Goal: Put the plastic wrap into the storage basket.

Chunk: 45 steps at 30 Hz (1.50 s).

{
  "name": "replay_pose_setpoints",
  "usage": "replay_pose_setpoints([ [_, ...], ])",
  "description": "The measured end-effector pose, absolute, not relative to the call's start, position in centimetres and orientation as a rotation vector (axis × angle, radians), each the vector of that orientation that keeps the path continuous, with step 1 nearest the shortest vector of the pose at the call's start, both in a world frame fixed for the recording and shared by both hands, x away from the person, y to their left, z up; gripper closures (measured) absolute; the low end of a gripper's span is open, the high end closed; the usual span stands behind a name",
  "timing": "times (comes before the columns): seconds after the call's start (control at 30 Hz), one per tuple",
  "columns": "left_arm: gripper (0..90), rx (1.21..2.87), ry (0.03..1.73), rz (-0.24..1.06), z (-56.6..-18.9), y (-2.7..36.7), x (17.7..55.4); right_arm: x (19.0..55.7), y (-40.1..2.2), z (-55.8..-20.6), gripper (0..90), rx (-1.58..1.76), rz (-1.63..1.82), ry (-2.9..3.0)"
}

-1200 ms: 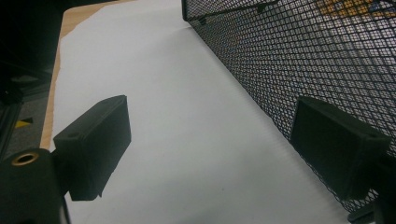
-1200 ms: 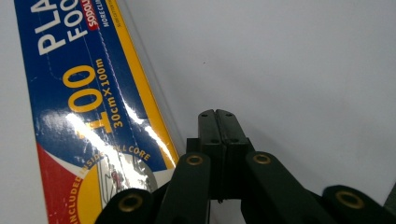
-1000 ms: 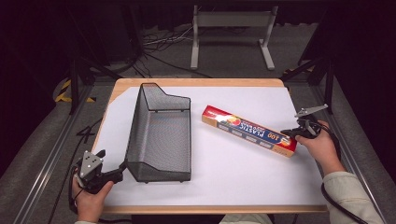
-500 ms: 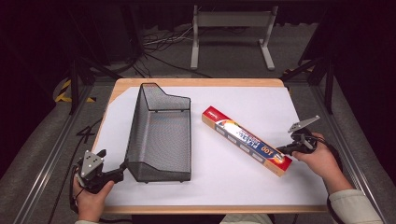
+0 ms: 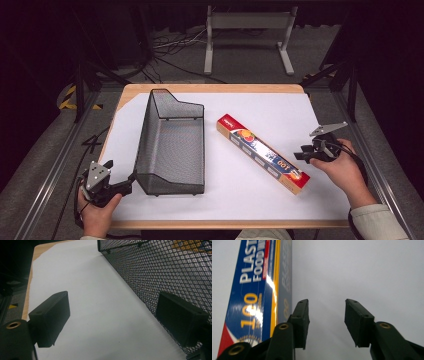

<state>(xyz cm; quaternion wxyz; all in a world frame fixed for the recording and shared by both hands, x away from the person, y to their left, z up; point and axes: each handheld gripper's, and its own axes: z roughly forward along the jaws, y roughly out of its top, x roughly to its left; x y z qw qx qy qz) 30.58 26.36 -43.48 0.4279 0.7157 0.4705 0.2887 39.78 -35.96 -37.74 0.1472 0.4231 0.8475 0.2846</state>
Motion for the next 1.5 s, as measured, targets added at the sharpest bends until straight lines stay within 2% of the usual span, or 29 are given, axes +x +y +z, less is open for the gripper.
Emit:
replay_pose_setpoints([
  [0.17, 13.1, 1.784, 1.179, 0.724, -43.5, 26.4, 30.5, 40.0, -35.3, -35.8, 51.7, 1.262, 0.980, 2.369],
  [0.3, 13.1, 1.782, 1.183, 0.720, -43.5, 26.3, 30.5, 40.1, -33.5, -34.3, 44.8, 1.150, 0.969, 2.364],
  [0.43, 13.1, 1.784, 1.177, 0.724, -43.4, 26.4, 30.5, 40.4, -31.0, -33.5, 32.0, 1.161, 0.939, 2.375],
  [0.5, 13.1, 1.781, 1.177, 0.726, -43.4, 26.4, 30.5, 40.6, -30.4, -33.5, 31.4, 1.157, 0.930, 2.384],
  [0.53, 13.1, 1.782, 1.179, 0.725, -43.4, 26.5, 30.5, 41.1, -29.1, -33.5, 26.1, 1.151, 0.956, 2.402],
  [0.7, 13.1, 1.778, 1.182, 0.721, -43.5, 26.5, 30.5, 42.3, -26.7, -34.1, 17.3, 1.148, 0.986, 2.405],
  [1.07, 13.1, 1.778, 1.180, 0.722, -43.4, 26.6, 30.4, 44.8, -23.6, -37.4, 21.3, 1.190, 0.850, 2.495],
  [1.2, 13.1, 1.775, 1.185, 0.723, -43.5, 26.7, 30.4, 45.4, -23.0, -38.7, 18.7, 1.213, 0.777, 2.533],
  [1.23, 13.1, 1.775, 1.183, 0.723, -43.5, 26.7, 30.4, 45.5, -22.8, -39.2, 15.6, 1.203, 0.765, 2.549],
  [1.5, 13.1, 1.780, 1.178, 0.721, -43.5, 26.6, 30.5, 45.7, -22.2, -40.7, 16.3, 1.227, 0.651, 2.585],
])
